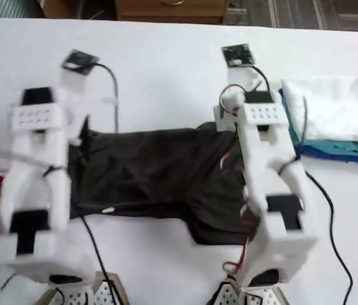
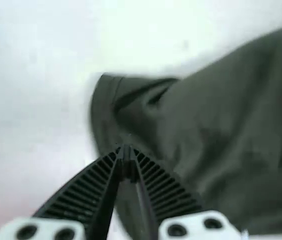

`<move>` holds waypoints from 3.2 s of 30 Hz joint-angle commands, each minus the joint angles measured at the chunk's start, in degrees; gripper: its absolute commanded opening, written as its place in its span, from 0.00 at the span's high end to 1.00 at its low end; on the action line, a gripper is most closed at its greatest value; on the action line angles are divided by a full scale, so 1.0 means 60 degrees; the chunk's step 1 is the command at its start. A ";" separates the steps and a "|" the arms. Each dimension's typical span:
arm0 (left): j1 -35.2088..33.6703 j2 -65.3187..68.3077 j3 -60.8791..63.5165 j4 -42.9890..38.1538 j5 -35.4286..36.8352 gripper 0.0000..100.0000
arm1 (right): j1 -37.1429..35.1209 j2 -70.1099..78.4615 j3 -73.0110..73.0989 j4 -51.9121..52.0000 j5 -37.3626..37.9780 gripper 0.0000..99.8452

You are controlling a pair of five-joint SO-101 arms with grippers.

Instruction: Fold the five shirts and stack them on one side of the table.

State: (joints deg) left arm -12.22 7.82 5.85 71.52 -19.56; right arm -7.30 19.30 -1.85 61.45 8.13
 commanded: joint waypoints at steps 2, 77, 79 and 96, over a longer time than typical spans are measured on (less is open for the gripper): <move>0.0264 0.2037 -0.1282 -0.0791 0.0557 0.97 | 0.0198 0.1648 -0.1949 0.0784 -0.0161 0.98; -0.0381 -0.3956 0.7729 -0.4674 0.0718 0.97 | -0.2762 -0.9355 1.0549 0.0696 0.4557 0.82; -0.0381 -0.3956 0.7744 -0.4777 0.0718 0.97 | -0.3201 -0.9355 1.0696 0.0696 0.4484 0.82; -0.0381 -0.2125 0.6190 -0.3824 0.0718 0.97 | -0.2864 -0.9385 1.1692 -0.0315 0.4527 0.84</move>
State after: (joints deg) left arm -14.33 -5.80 46.20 47.08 -15.08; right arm -24.79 -36.26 70.68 57.49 35.38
